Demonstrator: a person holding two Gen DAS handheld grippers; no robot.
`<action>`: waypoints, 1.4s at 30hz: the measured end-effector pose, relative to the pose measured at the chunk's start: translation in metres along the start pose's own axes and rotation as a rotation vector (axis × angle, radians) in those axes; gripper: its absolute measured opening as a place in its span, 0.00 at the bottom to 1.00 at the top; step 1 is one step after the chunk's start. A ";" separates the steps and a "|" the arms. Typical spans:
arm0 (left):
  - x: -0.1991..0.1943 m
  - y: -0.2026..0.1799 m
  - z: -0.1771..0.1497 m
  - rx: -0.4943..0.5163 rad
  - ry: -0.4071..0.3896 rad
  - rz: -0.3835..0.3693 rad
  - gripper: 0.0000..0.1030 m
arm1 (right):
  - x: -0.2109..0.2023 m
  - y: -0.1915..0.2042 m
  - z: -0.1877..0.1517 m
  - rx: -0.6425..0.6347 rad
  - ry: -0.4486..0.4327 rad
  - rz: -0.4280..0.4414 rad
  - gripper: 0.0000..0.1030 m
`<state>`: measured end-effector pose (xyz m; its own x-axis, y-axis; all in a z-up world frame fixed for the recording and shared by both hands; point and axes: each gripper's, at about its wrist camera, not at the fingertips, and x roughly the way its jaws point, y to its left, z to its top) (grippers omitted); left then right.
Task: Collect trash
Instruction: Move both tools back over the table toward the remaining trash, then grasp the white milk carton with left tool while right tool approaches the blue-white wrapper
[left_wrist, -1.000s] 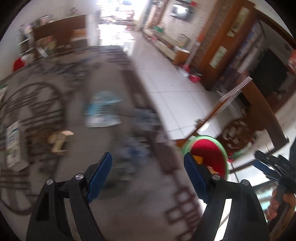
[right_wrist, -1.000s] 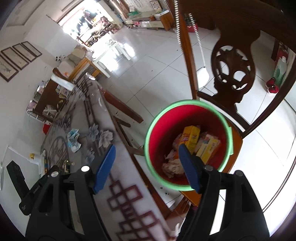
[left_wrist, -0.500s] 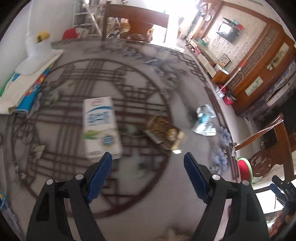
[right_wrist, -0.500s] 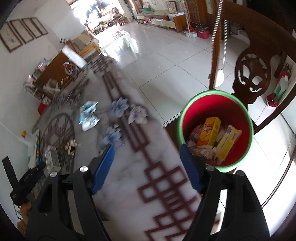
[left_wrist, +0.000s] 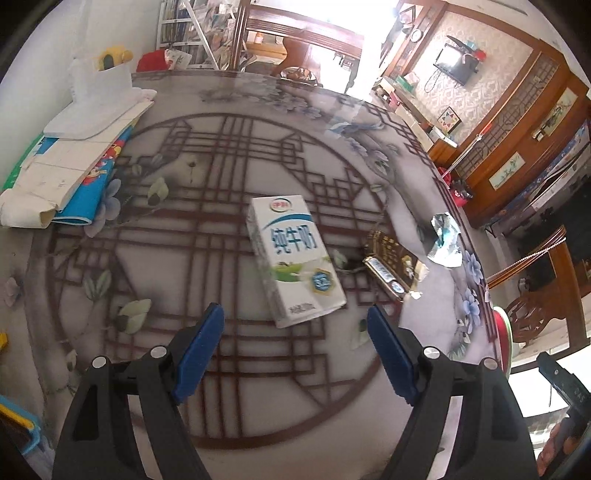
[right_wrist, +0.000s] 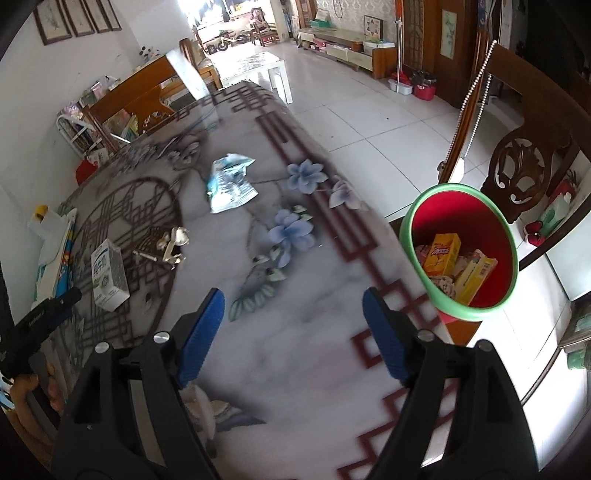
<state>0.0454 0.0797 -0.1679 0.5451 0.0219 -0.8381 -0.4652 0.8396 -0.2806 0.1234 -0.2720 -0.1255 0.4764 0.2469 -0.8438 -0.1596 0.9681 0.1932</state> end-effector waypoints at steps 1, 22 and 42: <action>0.002 0.002 0.002 0.001 0.005 -0.001 0.74 | -0.001 0.004 -0.002 -0.005 0.000 -0.004 0.74; 0.066 -0.010 0.033 0.043 0.095 0.011 0.52 | -0.008 0.021 -0.006 -0.032 0.002 -0.033 0.75; 0.048 -0.007 0.032 0.032 0.066 -0.021 0.56 | 0.026 0.059 0.009 -0.125 0.075 0.019 0.75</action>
<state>0.0968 0.0924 -0.1913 0.5068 -0.0308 -0.8615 -0.4308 0.8566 -0.2840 0.1342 -0.2086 -0.1310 0.4071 0.2568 -0.8765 -0.2764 0.9493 0.1497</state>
